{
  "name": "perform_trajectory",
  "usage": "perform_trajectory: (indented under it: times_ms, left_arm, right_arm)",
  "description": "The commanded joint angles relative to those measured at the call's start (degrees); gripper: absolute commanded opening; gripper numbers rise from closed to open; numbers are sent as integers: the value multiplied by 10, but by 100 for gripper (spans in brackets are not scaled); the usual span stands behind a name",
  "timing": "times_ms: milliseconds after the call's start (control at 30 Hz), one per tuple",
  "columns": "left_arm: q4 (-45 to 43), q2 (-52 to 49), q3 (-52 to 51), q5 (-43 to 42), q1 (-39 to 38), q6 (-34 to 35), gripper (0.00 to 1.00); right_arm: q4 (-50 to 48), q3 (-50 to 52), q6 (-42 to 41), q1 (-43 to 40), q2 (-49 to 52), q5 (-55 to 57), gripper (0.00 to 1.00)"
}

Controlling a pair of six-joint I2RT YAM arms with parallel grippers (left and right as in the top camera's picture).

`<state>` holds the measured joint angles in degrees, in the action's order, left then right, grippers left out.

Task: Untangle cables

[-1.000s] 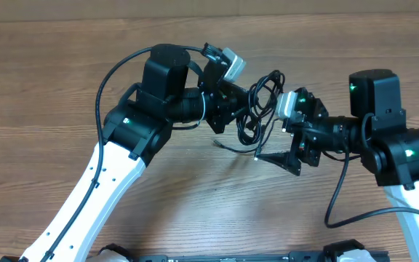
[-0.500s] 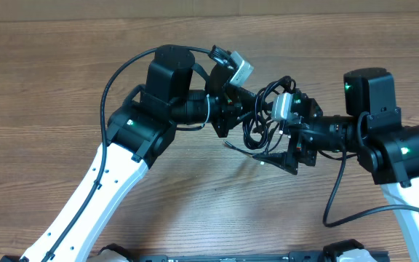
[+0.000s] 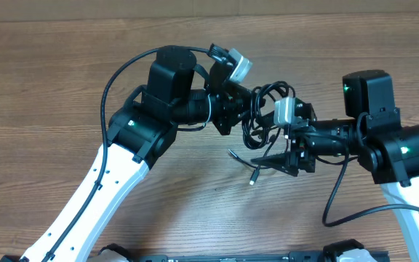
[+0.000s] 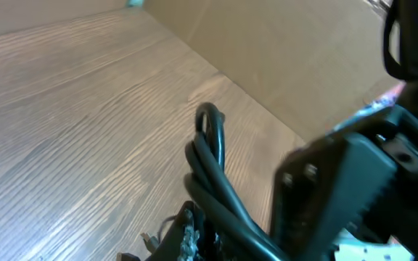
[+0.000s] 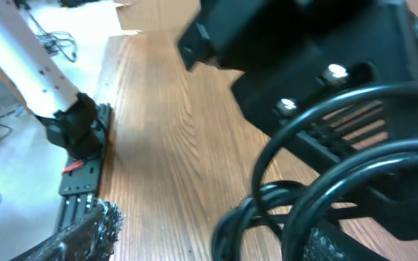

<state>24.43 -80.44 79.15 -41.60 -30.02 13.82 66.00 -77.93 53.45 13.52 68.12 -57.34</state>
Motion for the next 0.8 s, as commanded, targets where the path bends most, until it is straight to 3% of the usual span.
perform_trajectory:
  times_ms: [0,300,533,767]
  left_arm:
    - [-9,10,7,55,-1,52,4]
    - [-22,10,7,105,0,122,4]
    - [-27,10,7,212,2,122,4]
    - [-21,10,7,255,21,122,4]
  right_arm:
    - [6,-12,20,3,0,-73,74]
    - [8,-12,22,48,0,-87,75]
    - [9,-12,22,107,0,-87,74]
    - [17,-12,21,118,0,-88,70]
